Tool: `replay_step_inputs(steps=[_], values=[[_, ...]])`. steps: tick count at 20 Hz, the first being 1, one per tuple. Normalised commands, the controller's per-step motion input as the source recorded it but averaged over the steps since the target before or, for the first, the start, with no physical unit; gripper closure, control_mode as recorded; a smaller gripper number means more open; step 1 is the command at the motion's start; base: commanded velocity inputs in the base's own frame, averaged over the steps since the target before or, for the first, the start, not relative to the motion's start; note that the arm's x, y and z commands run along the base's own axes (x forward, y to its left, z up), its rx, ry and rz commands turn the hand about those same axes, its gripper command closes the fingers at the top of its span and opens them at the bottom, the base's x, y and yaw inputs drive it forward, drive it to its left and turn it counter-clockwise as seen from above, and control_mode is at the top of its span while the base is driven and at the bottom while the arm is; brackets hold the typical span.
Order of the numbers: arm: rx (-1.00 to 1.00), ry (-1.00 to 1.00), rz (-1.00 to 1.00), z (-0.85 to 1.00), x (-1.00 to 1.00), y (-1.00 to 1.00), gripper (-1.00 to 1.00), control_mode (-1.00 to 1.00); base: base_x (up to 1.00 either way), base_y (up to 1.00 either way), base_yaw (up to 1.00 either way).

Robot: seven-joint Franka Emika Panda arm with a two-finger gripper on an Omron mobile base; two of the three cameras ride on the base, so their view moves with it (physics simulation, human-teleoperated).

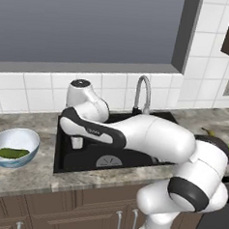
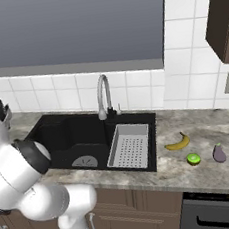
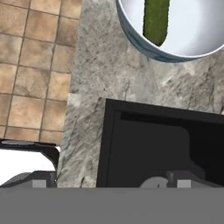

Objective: There is a mixed pile of frozen fruits and vegetables on the counter. Locate all the frozen vegetables and place the items in a bowl on the counter. Take all the frozen fruits and defrost them in a running sink.

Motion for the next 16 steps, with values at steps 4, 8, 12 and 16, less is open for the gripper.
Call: replay_step_inputs(steps=[4,8,12,16], values=[[0.01,0.00,-0.04,0.10,0.00,-0.40,-1.00,-1.00,0.00,0.00,0.00],[0.03,0.00,-0.11,0.18,0.00,-0.42,-1.00,-1.00,0.00,0.00,0.00],[0.04,0.00,-0.17,0.19,0.00,-0.46,-1.00,-1.00,0.00,0.00,0.00],[0.04,0.00,-0.21,0.15,-0.01,-0.48,-1.00,-1.00,0.00,0.00,0.00]])
